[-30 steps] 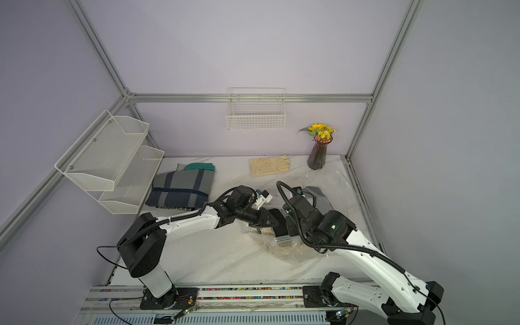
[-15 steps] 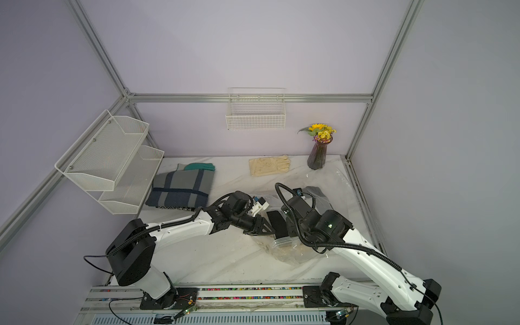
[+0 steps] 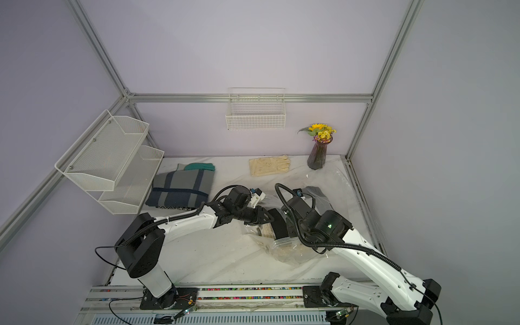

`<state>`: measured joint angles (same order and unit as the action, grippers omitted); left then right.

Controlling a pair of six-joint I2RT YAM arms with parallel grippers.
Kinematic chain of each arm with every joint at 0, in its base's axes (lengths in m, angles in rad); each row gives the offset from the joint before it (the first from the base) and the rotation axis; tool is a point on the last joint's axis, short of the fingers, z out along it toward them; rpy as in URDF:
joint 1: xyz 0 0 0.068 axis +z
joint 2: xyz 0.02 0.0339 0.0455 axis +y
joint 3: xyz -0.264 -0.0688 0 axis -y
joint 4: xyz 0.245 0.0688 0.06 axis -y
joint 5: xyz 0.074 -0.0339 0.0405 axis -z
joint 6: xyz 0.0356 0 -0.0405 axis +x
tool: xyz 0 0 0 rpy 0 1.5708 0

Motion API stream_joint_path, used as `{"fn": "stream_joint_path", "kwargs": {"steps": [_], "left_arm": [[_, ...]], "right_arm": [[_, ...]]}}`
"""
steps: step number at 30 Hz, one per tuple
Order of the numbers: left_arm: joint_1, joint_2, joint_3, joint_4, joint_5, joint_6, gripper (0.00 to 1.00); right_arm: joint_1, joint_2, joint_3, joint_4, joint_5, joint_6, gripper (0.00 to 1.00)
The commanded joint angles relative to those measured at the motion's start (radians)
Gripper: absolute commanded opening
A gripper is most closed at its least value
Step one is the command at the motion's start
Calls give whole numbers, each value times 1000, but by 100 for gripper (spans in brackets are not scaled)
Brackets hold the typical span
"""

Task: Take the scarf out of the vacuum bag
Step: Take out the scarf from the vacuum bag.

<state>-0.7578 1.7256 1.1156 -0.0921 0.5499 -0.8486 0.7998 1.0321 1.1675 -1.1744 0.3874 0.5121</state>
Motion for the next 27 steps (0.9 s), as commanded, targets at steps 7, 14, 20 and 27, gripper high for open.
{"fn": "stream_joint_path", "kwargs": {"steps": [7, 14, 20, 27], "left_arm": [[48, 19, 7, 43, -51, 26, 35], [84, 32, 9, 66, -44, 33, 36], [86, 72, 24, 75, -36, 33, 35], [95, 90, 28, 111, -16, 17, 34]], "right_arm": [[5, -11, -12, 54, -48, -35, 11], [5, 7, -18, 94, -87, -56, 13], [4, 39, 1, 108, -96, -66, 13], [5, 76, 19, 117, -99, -78, 13]]}}
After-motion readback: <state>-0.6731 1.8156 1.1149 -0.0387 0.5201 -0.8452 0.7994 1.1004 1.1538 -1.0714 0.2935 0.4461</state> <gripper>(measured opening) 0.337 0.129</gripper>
